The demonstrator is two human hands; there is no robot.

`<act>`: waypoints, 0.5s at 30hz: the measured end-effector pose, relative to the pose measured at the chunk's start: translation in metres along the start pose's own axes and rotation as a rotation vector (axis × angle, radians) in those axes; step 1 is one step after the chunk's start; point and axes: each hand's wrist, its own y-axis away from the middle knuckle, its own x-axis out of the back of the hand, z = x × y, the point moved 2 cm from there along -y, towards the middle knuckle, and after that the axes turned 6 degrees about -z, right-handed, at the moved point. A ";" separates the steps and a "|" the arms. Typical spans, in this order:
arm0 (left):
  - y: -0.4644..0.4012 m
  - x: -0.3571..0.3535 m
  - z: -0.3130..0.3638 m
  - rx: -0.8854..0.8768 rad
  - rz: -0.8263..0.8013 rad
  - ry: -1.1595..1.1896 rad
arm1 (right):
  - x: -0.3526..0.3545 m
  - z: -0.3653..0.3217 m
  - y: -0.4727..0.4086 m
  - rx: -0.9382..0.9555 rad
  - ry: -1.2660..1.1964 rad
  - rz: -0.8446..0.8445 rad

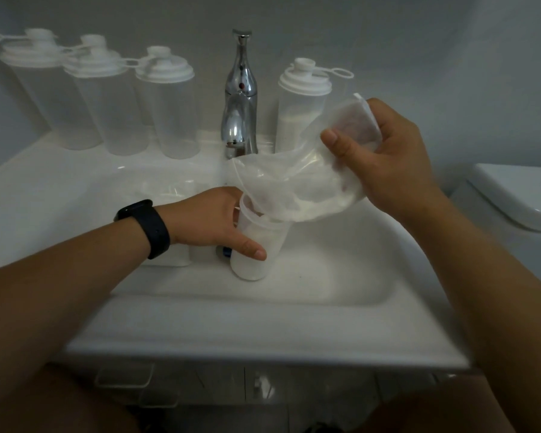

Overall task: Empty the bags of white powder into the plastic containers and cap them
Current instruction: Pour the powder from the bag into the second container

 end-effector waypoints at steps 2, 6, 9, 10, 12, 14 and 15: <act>-0.001 -0.002 0.001 -0.008 -0.016 -0.008 | -0.001 0.001 0.000 -0.004 0.004 0.000; -0.001 0.000 0.002 -0.018 -0.033 -0.001 | -0.001 0.001 0.000 -0.011 -0.011 -0.004; 0.000 0.001 0.005 -0.024 -0.060 -0.008 | -0.002 0.001 0.001 -0.013 -0.005 -0.013; 0.001 0.001 0.005 -0.021 -0.063 -0.012 | -0.002 0.001 0.001 -0.012 -0.005 -0.009; 0.002 0.001 0.005 -0.017 -0.066 -0.012 | -0.001 0.001 0.000 -0.009 -0.008 -0.004; 0.002 0.001 0.004 -0.016 -0.073 -0.007 | -0.001 0.001 0.000 -0.007 -0.007 -0.004; 0.002 0.001 0.004 -0.016 -0.074 0.003 | -0.002 0.001 0.001 -0.005 -0.007 -0.003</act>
